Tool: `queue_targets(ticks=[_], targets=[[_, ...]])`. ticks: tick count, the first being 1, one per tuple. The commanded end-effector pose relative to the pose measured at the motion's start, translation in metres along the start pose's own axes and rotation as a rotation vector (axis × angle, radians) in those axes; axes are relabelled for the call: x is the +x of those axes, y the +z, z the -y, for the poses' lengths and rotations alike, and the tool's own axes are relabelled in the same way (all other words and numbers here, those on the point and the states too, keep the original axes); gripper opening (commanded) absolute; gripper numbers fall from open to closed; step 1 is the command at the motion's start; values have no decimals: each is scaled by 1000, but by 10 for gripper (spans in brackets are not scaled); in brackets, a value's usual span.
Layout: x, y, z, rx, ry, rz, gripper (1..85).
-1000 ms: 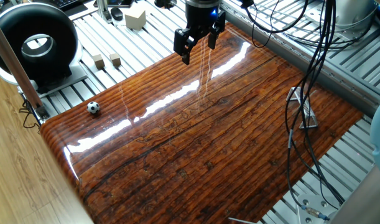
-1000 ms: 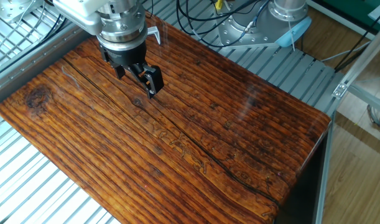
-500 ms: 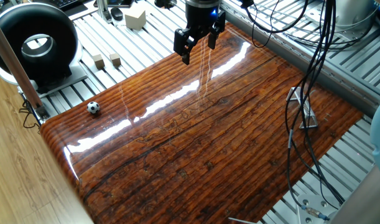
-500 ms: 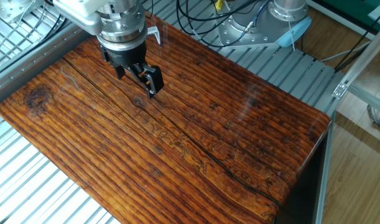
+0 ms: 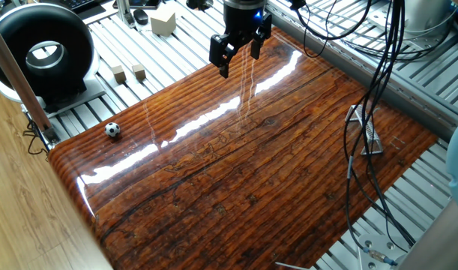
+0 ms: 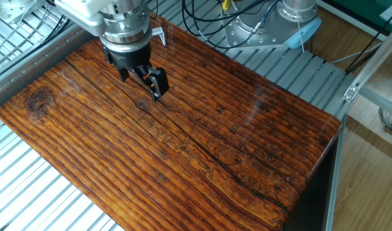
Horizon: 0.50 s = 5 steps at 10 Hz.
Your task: Push the soccer ball into the goal
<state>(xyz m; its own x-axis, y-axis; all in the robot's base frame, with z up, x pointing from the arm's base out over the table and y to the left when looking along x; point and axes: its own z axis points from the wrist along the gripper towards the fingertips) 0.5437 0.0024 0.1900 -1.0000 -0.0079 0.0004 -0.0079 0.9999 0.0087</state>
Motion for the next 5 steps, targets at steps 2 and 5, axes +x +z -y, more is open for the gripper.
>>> queue_targets(ticks=[2,5], targets=[[-33,-2,-18,-75,215,120,10],[-32,-2,-19,-75,217,118,10]])
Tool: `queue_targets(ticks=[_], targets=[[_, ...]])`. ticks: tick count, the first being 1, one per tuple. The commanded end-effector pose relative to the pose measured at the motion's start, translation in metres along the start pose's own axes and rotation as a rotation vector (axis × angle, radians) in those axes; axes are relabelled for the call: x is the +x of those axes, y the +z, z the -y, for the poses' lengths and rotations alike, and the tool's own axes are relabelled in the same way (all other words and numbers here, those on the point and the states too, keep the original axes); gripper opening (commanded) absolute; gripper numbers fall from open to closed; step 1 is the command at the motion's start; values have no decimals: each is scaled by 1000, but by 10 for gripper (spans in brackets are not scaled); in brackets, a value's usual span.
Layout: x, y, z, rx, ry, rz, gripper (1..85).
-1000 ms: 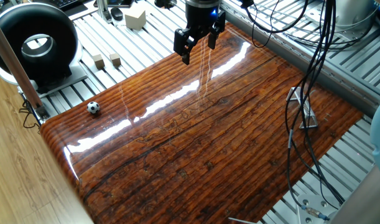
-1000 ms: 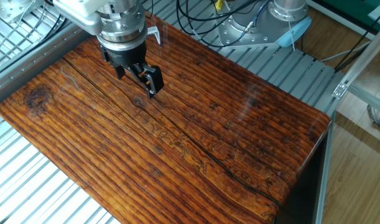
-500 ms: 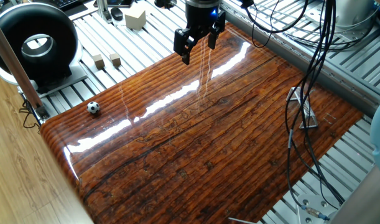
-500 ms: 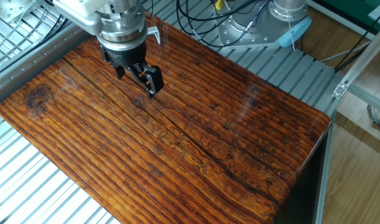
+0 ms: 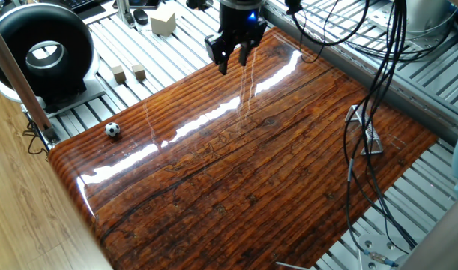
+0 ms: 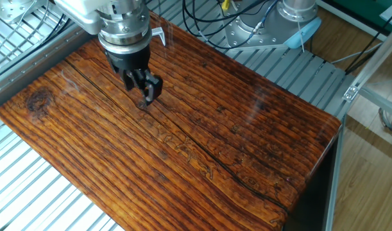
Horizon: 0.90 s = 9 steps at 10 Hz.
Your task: Push the soccer ball into the goal
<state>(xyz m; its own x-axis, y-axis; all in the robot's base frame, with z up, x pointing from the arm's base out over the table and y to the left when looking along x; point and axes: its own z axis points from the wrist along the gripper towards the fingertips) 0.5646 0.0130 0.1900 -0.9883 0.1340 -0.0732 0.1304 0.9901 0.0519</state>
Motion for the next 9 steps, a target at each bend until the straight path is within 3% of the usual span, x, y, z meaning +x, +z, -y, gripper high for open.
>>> queue_targets(ticks=[1,6,9], targets=[[-10,-1,-10,-36,77,38,10],[-2,0,-14,-47,61,9,10],[2,2,-10,-29,8,-4,10]])
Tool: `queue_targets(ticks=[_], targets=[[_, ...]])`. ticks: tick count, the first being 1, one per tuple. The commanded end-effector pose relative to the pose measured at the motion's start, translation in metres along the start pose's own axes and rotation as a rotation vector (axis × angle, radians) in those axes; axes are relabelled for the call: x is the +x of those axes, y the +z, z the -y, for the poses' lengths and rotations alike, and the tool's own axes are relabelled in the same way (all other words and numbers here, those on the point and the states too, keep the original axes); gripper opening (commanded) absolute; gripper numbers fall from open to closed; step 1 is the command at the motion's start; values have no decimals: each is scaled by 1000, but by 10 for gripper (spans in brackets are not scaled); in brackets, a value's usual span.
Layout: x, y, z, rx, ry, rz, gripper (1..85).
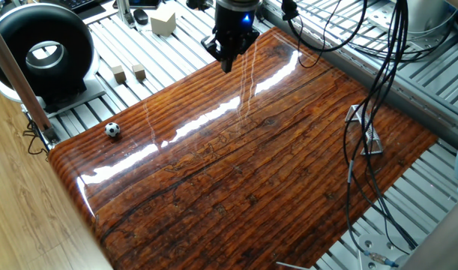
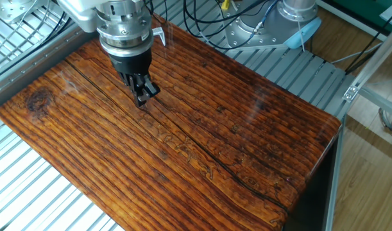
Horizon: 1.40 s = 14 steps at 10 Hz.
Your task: Push the soccer ball into the goal
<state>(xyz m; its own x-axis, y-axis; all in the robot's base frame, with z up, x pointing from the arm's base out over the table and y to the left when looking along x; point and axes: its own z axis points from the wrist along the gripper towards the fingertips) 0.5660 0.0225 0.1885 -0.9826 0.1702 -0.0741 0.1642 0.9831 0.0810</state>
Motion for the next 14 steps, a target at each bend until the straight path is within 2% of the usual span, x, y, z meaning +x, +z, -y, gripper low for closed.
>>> queue_targets(ticks=[1,2,4,5,6,7,9,11,12,13,14], targets=[[-2,1,3,16,-40,8,10],[-3,2,3,18,-40,16,10],[-13,6,14,67,-88,57,10],[-16,8,5,48,-96,76,10],[-13,10,0,32,-110,71,10],[-12,9,4,49,-142,66,10],[-16,8,22,122,-231,70,10],[-16,8,24,132,-240,67,10],[-15,9,22,121,-246,66,10],[-11,9,15,93,-241,52,10],[-12,9,16,98,-248,55,10]])
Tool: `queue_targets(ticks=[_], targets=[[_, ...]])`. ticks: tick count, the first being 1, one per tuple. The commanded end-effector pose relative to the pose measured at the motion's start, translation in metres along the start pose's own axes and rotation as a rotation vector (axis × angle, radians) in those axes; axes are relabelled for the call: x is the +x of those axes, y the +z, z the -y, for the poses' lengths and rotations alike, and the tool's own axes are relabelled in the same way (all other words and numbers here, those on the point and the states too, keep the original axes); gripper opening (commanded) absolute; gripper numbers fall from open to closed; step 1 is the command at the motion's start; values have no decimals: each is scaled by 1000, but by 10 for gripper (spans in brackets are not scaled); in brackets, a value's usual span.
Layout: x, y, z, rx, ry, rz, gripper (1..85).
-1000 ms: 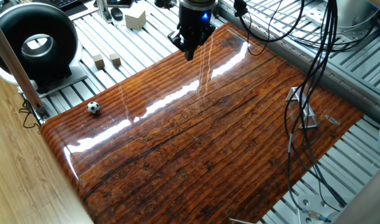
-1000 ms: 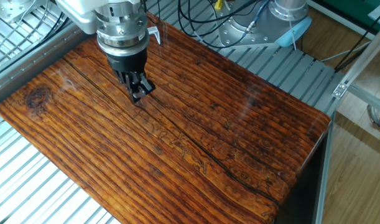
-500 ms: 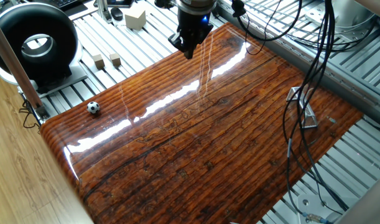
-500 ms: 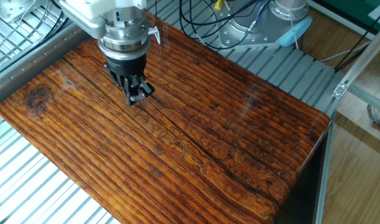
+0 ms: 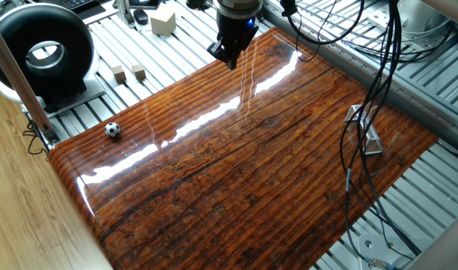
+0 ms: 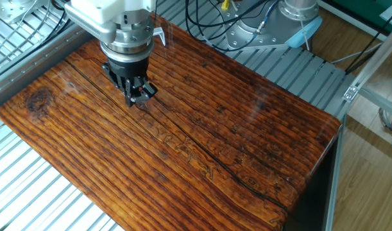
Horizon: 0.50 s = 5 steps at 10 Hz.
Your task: Push the soccer ball into the goal
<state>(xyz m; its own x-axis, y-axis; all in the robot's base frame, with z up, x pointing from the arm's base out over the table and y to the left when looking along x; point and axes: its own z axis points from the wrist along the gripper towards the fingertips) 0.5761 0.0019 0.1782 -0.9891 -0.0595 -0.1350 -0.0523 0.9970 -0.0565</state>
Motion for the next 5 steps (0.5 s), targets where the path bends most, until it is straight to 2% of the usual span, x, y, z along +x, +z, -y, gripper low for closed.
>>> queue_targets(ticks=[1,2,5], targets=[[-1,0,1,2,-23,3,10],[0,0,5,19,-28,0,13],[8,0,7,22,-41,-32,13]])
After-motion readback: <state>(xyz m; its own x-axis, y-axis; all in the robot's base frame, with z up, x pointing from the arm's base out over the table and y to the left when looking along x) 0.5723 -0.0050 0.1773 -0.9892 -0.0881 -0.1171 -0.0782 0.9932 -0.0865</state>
